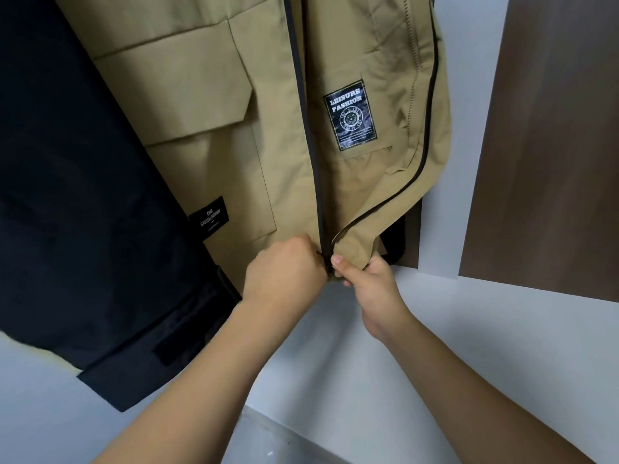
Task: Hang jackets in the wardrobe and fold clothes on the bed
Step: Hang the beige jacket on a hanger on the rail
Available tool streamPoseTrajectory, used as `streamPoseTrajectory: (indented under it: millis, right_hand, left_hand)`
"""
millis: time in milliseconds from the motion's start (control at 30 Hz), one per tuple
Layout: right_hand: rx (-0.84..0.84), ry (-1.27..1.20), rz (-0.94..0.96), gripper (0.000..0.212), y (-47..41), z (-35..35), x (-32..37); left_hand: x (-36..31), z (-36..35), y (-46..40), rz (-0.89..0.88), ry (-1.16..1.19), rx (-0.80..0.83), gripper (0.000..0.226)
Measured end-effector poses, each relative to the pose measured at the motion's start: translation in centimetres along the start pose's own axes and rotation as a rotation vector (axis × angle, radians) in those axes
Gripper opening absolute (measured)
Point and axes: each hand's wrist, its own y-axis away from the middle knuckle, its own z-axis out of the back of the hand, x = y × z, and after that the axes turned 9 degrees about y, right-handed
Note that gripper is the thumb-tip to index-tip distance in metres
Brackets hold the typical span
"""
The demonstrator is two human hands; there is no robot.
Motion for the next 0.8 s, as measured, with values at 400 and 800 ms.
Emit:
streamPoseTrajectory:
  millis: [400,800]
  right_hand:
    - [-0.136,0.096,0.139,0.011,-1.3,-0.4,1.5]
    - [0.118,-0.069,-0.11,0.015,-0.5,0.4,1.4]
  left_hand:
    - [-3.0,1.8,-5.7,-0.365,-0.509,-0.092,0.021]
    - [-3.0,2.9,-6.2,-0.465,-0.268,0.134,0.013]
